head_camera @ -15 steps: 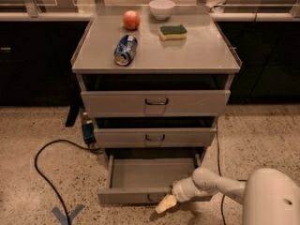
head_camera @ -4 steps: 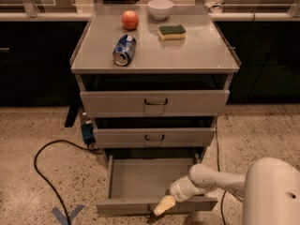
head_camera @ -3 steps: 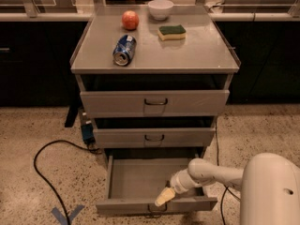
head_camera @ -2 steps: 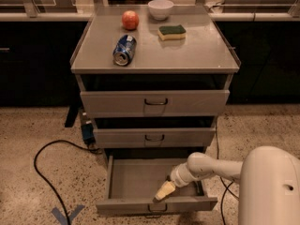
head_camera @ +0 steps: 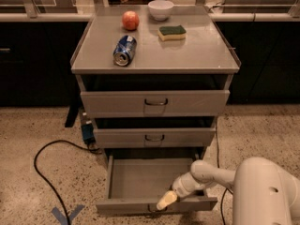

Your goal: Open bottom drawer

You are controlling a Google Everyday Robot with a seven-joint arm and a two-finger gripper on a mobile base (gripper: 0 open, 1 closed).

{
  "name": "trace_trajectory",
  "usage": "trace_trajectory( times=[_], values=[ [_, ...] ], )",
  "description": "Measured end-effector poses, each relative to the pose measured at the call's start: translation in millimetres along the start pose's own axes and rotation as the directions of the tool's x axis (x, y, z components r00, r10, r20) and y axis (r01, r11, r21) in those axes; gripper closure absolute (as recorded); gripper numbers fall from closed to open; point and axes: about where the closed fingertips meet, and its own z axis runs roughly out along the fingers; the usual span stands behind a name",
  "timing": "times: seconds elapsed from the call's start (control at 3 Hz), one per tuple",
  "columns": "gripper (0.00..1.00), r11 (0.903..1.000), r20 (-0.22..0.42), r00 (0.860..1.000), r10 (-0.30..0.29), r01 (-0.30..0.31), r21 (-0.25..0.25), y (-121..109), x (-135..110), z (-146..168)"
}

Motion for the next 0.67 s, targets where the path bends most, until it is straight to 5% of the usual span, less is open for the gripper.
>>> trace_trajectory(
  times=[0.33,0.67],
  values=[
    [0.0,0.9924,-0.009,0.999,0.051,-0.052,-0.112,21.0,29.5,32.5],
    [0.0,0.9915,-0.009,0.998,0.055,-0.056,-0.117,24.1,29.4,30.9]
  ],
)
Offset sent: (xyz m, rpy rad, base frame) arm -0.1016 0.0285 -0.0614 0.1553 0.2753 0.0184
